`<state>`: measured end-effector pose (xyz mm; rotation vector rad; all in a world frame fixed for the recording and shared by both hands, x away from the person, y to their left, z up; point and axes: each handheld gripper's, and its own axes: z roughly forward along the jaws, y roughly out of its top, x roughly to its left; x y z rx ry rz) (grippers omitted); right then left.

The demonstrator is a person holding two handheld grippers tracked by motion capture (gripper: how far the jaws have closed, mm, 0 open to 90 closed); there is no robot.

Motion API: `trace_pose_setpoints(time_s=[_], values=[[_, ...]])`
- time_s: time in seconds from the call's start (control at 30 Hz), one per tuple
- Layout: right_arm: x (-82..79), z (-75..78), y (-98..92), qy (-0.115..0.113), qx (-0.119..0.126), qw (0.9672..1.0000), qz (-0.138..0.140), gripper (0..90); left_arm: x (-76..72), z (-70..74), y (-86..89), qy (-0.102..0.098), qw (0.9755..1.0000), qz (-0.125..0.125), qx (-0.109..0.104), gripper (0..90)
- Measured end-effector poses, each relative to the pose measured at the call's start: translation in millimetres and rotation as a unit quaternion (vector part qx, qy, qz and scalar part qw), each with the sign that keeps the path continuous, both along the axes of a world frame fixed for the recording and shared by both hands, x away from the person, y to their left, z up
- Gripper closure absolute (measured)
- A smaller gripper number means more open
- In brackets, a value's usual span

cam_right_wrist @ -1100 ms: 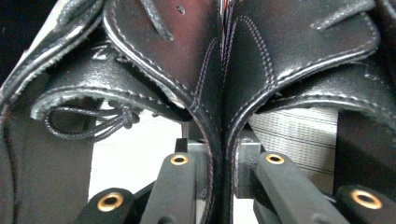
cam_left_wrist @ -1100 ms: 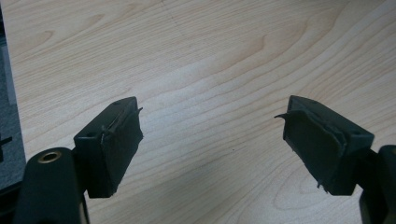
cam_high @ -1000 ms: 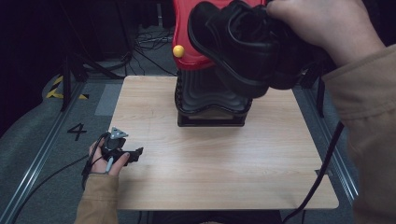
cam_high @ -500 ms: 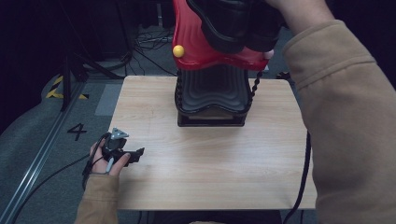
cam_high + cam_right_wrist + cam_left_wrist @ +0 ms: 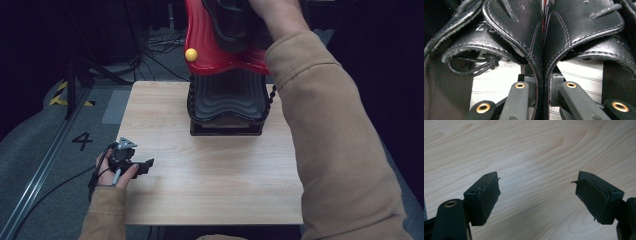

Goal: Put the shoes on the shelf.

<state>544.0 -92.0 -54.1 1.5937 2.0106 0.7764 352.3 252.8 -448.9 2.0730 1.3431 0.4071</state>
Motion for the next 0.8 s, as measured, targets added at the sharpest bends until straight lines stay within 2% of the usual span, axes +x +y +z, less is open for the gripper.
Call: trace_pose_setpoints(time_s=[0.07, 0.1, 0.13, 0.2, 0.27, 0.4, 0.53, 0.67, 0.8], values=[[3.2, -4.9, 0.7, 0.001, 0.005, 1.0000, -0.004, 81.8, -0.1, 0.0, 0.5, 0.000, 1.0000, 0.000, 0.001, 19.9], [7.1, -10.7, 1.5, 0.001, 0.006, 1.0000, -0.006, 81.6, -0.1, 0.9, 1.3, 0.003, 1.0000, -0.001, 0.003, 19.8], [13.8, -20.8, 1.8, 0.005, 0.019, 0.9998, -0.009, 81.4, -0.5, 0.7, 1.1, 0.001, 1.0000, 0.002, -0.001, 19.9], [16.5, -26.7, 3.8, -0.003, 0.016, 0.9998, -0.012, 81.4, -0.3, 1.0, 1.9, -0.002, 1.0000, 0.002, -0.001, 19.8], [17.9, -28.8, 4.5, -0.001, 0.017, 0.9998, -0.012, 81.3, -0.1, 0.2, 2.3, -0.001, 1.0000, 0.003, -0.002, 19.8], [19.7, -33.4, 8.3, -0.016, 0.035, 0.9992, -0.008, 80.6, 0.3, -1.3, 0.5, 0.005, 1.0000, 0.001, 0.000, 19.8], [21.6, -41.3, 12.0, -0.020, 0.026, 0.9994, -0.008, 80.1, -0.9, 0.6, 1.2, 0.000, 1.0000, 0.002, -0.002, 19.9], [22.5, -43.5, 10.1, -0.030, 0.013, 0.9994, -0.013, 79.6, -0.9, 0.4, 1.4, 0.002, 1.0000, 0.002, -0.003, 19.8], [22.6, -45.9, 6.4, -0.030, 0.025, 0.9992, -0.009, 77.3, -0.1, -0.9, 0.1, 0.002, 1.0000, 0.000, -0.002, 19.8]])
